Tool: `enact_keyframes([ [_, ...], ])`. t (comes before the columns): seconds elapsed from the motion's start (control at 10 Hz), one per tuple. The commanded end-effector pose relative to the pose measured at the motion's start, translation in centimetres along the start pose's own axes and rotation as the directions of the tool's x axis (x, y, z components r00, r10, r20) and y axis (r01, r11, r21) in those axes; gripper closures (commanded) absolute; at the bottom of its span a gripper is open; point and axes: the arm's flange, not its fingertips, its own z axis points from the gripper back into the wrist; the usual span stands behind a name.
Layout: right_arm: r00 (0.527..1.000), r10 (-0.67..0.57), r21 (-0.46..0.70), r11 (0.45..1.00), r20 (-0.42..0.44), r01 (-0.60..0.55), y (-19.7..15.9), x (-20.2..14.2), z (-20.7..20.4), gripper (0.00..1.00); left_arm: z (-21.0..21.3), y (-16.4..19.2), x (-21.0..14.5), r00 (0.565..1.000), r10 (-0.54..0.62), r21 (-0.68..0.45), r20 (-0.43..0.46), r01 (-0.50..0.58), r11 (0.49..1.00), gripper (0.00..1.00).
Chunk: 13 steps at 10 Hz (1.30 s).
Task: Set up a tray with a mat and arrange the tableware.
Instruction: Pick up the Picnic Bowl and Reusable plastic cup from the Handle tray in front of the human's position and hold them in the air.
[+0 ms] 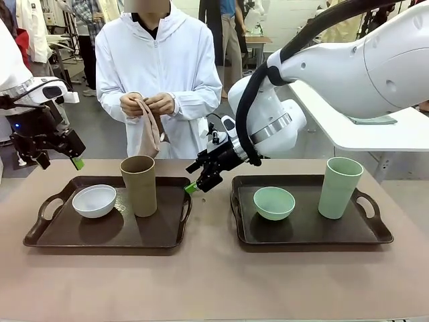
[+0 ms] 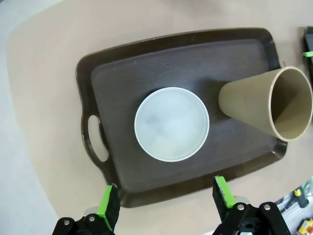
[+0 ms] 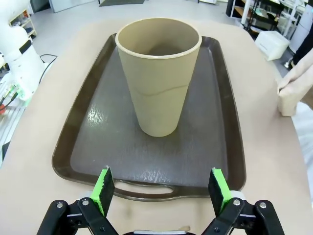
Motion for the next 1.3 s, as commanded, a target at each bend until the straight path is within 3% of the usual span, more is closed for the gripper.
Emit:
enact_keyframes([
  [0.0, 0.998, 0.055, 0.027, 0.998, 0.039, -0.056, 0.7, 0.5, 0.4, 0.00, 0.0, 0.1, 0.1, 1.000, 0.002, 0.001, 0.006, -0.002, 1.000, 0.00],
  [0.5, 0.997, 0.022, 0.038, 0.999, 0.075, -0.024, -0.9, 1.2, -5.1, 0.00, -1.7, 1.3, 0.7, 0.998, 0.051, 0.090, -0.041, -0.047, 0.995, 0.00],
  [0.8, 0.988, -0.007, 0.014, 1.000, 0.157, 0.005, -1.9, 1.5, -7.1, 0.00, -4.6, 1.8, 1.5, 0.998, 0.028, 0.134, -0.061, -0.020, 0.991, 0.00],
  [1.2, 0.981, -0.026, 0.063, 0.998, 0.191, 0.014, -2.7, 2.2, -10.0, 0.00, -8.0, 2.0, 2.6, 0.996, 0.010, 0.118, -0.083, 0.000, 0.993, 0.00],
])
